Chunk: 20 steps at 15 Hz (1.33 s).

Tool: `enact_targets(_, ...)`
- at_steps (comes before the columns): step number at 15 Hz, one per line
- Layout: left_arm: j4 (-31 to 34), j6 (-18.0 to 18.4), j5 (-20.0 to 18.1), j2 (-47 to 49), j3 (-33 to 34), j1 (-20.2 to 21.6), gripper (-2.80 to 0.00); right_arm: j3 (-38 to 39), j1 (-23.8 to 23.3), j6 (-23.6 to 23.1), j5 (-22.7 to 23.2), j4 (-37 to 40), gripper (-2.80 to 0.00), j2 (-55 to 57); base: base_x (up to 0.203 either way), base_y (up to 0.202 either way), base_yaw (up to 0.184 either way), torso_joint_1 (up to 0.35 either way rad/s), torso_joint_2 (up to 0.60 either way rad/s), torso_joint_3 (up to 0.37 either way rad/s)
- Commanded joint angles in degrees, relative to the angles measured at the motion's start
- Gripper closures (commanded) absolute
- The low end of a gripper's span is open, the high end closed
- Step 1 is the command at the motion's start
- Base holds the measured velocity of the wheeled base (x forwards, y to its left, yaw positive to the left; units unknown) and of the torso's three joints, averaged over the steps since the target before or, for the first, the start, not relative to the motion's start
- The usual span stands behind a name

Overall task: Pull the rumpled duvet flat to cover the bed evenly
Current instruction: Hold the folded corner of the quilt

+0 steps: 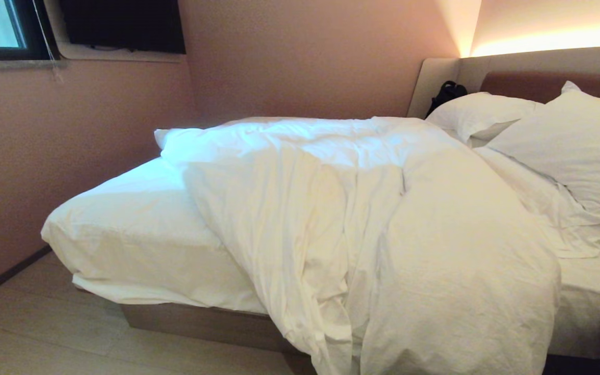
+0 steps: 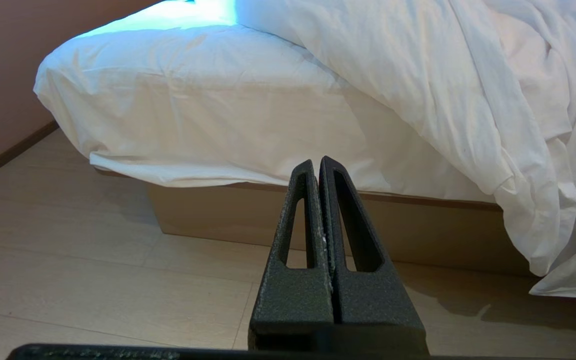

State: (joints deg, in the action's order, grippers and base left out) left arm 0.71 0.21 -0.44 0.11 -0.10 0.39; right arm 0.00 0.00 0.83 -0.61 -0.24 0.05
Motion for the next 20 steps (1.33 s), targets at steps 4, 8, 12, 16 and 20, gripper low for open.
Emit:
enact_targets(4, 0.0, -0.03, 0.0, -0.02, 0.01, -0.04, 0.0, 0.0, 0.0, 0.05, 0.0, -0.03, 0.0, -0.05, 0.0, 0.0, 0.0, 0.0, 0.0, 0.0)
enact_targets(8, 0.0, -0.03, 0.0, -0.02, 0.01, -0.04, 0.0, 0.0, 0.0, -0.01, 0.0, -0.03, 0.0, -0.05, 0.0, 0.0, 0.0, 0.0, 0.0, 0.0)
enact_targets(12, 0.0, -0.12, 0.0, -0.02, 0.01, -0.04, 0.0, 0.0, 0.0, 0.02, 0.0, -0.03, 0.0, -0.05, 0.001, 0.062, -0.003, 0.001, 0.0, 0.001)
enact_targets(16, 0.0, -0.12, 0.0, -0.02, 0.01, -0.04, 0.0, 0.0, 0.0, 0.05, 0.0, -0.03, 0.0, -0.05, 0.0, 0.196, -0.001, 0.004, 0.0, 0.002)
enact_targets(20, 0.0, -0.12, 0.0, -0.02, 0.01, -0.02, 0.0, 0.0, 0.0, -0.03, 0.0, -0.03, 0.0, -0.05, 0.0, 0.195, 0.0, 0.001, 0.0, 0.002)
